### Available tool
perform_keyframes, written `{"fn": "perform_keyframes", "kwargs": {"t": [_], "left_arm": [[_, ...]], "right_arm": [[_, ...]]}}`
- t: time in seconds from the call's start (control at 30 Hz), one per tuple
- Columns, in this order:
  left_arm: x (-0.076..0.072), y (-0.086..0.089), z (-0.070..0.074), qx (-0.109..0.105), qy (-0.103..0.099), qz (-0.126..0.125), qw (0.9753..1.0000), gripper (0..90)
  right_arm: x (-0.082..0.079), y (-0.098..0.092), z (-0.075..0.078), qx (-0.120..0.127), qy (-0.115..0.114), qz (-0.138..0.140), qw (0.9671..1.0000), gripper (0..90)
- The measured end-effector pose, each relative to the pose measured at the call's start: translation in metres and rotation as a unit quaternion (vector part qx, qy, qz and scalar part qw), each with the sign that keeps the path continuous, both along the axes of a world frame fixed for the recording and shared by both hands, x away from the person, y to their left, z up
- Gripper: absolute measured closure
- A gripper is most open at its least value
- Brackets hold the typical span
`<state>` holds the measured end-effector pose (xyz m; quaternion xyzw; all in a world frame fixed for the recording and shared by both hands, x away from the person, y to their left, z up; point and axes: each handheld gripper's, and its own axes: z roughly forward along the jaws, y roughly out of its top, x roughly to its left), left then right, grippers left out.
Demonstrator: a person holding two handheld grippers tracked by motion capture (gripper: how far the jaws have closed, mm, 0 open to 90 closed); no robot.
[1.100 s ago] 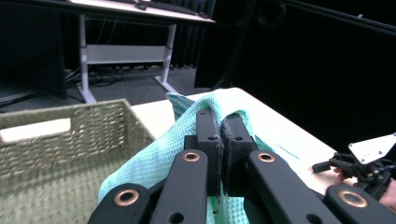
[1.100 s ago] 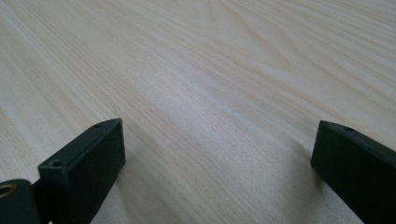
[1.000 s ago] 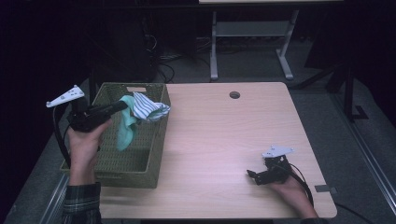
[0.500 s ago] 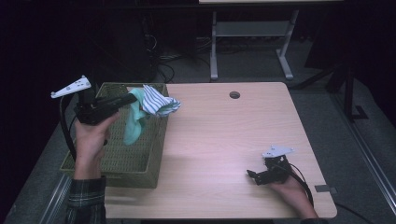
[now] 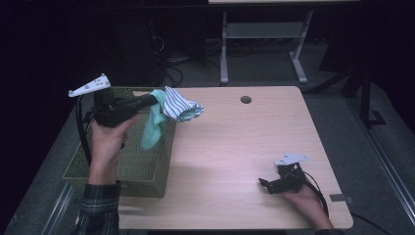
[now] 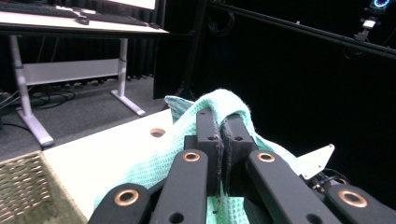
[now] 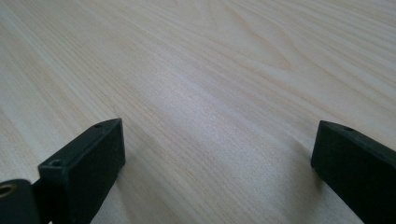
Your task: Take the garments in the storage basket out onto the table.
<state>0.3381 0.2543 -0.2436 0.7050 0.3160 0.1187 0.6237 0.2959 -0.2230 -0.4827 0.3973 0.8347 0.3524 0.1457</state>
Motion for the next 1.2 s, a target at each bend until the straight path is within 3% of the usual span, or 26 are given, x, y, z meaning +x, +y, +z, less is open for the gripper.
{"fn": "perform_keyframes", "kwargs": {"t": [0.5,0.83,1.2], "left_arm": [[0.002,-0.037,-0.009,0.002,0.008,-0.042,0.9991,87.5],[0.004,-0.07,-0.021,-0.001,0.018,-0.076,0.9969,87.5],[0.005,-0.11,-0.043,0.015,0.037,-0.106,0.9936,87.5]], "right_arm": [[0.0,0.0,0.0,0.0,0.0,0.0,1.0,2.4],[0.0,0.0,0.0,0.001,0.0,-0.003,1.0,2.4],[0.0,0.001,0.0,0.002,0.001,-0.003,1.0,2.4]]}}
